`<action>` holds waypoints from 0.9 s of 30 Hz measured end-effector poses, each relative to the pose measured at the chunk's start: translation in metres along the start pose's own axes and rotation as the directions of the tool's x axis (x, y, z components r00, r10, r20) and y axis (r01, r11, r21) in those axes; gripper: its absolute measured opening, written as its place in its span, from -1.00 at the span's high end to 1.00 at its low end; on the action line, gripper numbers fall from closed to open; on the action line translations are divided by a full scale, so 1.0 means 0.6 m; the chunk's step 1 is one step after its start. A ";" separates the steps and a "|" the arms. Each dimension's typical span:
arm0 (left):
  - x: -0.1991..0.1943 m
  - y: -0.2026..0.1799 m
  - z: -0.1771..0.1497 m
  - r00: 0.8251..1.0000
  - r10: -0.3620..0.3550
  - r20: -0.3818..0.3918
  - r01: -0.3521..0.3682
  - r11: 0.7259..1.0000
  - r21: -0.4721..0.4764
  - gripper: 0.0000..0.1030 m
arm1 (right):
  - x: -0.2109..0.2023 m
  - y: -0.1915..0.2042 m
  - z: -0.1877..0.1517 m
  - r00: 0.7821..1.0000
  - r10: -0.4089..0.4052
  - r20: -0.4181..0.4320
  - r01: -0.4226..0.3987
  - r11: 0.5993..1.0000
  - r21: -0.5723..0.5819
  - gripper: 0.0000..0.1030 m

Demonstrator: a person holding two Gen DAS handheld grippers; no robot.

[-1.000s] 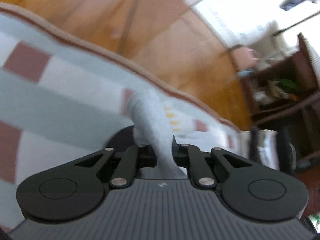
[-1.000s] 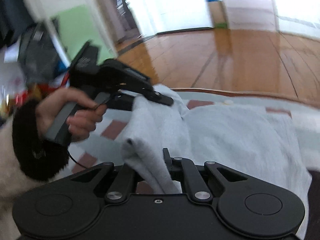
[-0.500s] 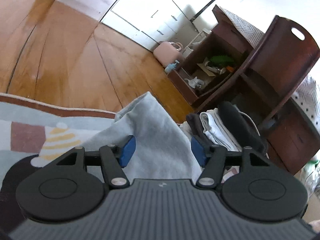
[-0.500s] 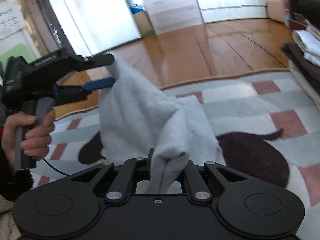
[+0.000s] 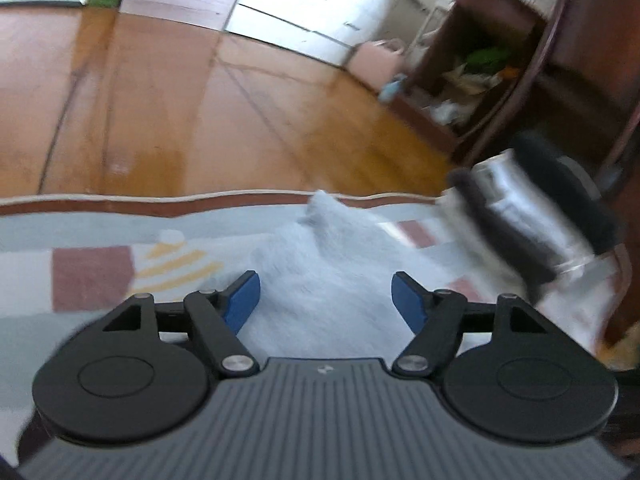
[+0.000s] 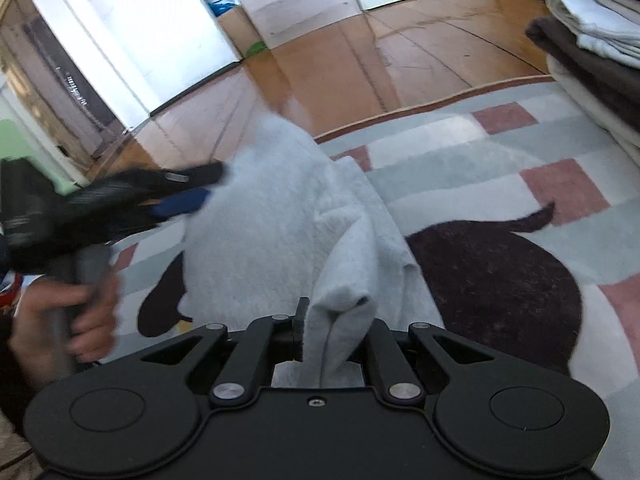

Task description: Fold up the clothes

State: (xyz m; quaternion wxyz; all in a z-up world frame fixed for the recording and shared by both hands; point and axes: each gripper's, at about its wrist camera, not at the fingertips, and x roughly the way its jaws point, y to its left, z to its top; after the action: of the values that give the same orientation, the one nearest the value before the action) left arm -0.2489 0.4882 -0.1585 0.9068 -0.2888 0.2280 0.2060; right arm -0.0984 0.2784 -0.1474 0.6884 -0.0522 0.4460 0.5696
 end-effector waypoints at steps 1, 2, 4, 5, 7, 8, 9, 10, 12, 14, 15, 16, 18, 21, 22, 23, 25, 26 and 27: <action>0.009 0.003 0.001 1.000 0.017 0.002 -0.017 1.000 0.007 -0.38 | 0.001 0.001 0.002 1.000 0.010 -0.005 -0.010 1.000 0.002 0.85; 0.017 0.006 0.003 1.000 0.029 0.001 -0.029 1.000 0.010 -0.36 | 0.001 0.001 0.003 1.000 0.021 -0.011 -0.021 1.000 0.008 0.85; 0.027 0.010 0.009 0.999 0.030 -0.013 -0.030 1.000 0.004 -0.31 | -0.001 -0.008 0.008 0.997 0.070 -0.027 -0.069 0.996 0.059 0.85; 0.030 0.012 0.011 0.999 0.028 -0.018 -0.028 1.000 0.001 -0.31 | -0.003 -0.015 0.009 0.995 0.091 -0.033 -0.088 0.992 0.086 0.85; 0.020 0.009 0.015 1.000 0.013 -0.012 -0.013 1.000 -0.007 -0.31 | -0.007 -0.033 0.007 0.996 0.080 -0.037 -0.075 0.990 0.120 0.86; 0.013 0.007 0.017 1.000 0.004 -0.007 -0.004 1.000 -0.012 -0.31 | -0.009 -0.041 0.005 0.997 0.064 -0.039 -0.059 0.990 0.127 0.86; 0.006 0.006 0.021 1.000 -0.004 0.002 0.004 1.000 -0.020 -0.31 | -0.011 -0.045 0.001 0.999 0.019 -0.041 -0.014 0.994 0.105 0.87; -0.003 0.005 0.026 1.000 -0.014 0.020 0.014 0.999 -0.031 -0.31 | -0.010 -0.049 -0.005 0.999 -0.017 -0.048 0.021 0.996 0.088 0.86; -0.027 0.003 0.035 0.999 -0.028 0.046 0.030 0.998 -0.047 -0.31 | -0.003 -0.054 -0.016 0.996 -0.050 -0.072 0.055 0.996 0.066 0.70; -0.054 -0.001 0.038 0.998 -0.035 0.049 0.037 0.998 -0.048 -0.31 | 0.002 -0.051 -0.022 0.995 -0.062 -0.082 0.065 0.998 0.027 0.68; -0.068 -0.003 0.038 0.998 -0.037 0.046 0.039 0.998 -0.047 -0.31 | 0.003 -0.047 -0.022 0.994 -0.071 -0.083 0.071 0.997 0.002 0.67; -0.080 -0.005 0.036 0.999 -0.038 0.038 0.040 0.998 -0.046 -0.31 | 0.002 -0.043 -0.019 0.992 -0.084 -0.095 0.083 0.996 -0.020 0.63; -0.094 -0.007 0.028 0.999 -0.038 -0.001 0.038 0.998 -0.050 -0.31 | 0.000 -0.037 -0.003 0.983 -0.127 -0.132 0.118 0.990 -0.073 0.46; -0.089 -0.016 0.021 0.992 -0.085 -0.089 0.080 0.995 -0.052 -0.31 | -0.021 -0.034 0.028 0.973 -0.185 -0.141 0.164 0.975 -0.149 0.34; -0.083 -0.020 0.018 0.989 -0.099 -0.114 0.094 0.994 -0.047 -0.31 | -0.033 -0.033 0.036 0.971 -0.207 -0.119 0.184 0.966 -0.180 0.33; -0.076 -0.024 0.015 0.985 -0.108 -0.137 0.103 0.994 -0.043 -0.31 | -0.044 -0.030 0.046 0.968 -0.233 -0.089 0.210 0.954 -0.216 0.32; -0.060 -0.032 0.008 0.975 -0.119 -0.185 0.114 0.993 -0.037 -0.32 | -0.066 -0.026 0.066 0.965 -0.259 -0.037 0.240 0.933 -0.266 0.32; -0.051 -0.035 0.003 0.970 -0.112 -0.214 0.107 0.994 -0.036 -0.33 | -0.071 -0.028 0.076 0.968 -0.251 -0.027 0.235 0.935 -0.266 0.31; -0.041 -0.036 -0.002 0.965 -0.096 -0.245 0.089 0.995 -0.038 -0.40 | -0.075 -0.029 0.085 0.970 -0.242 -0.016 0.229 0.936 -0.266 0.31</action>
State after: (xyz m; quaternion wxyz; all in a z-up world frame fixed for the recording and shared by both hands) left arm -0.2585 0.4653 -0.1373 0.8762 -0.3343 0.3222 0.1291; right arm -0.0534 0.2687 -0.0944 0.7276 -0.2096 0.3741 0.5355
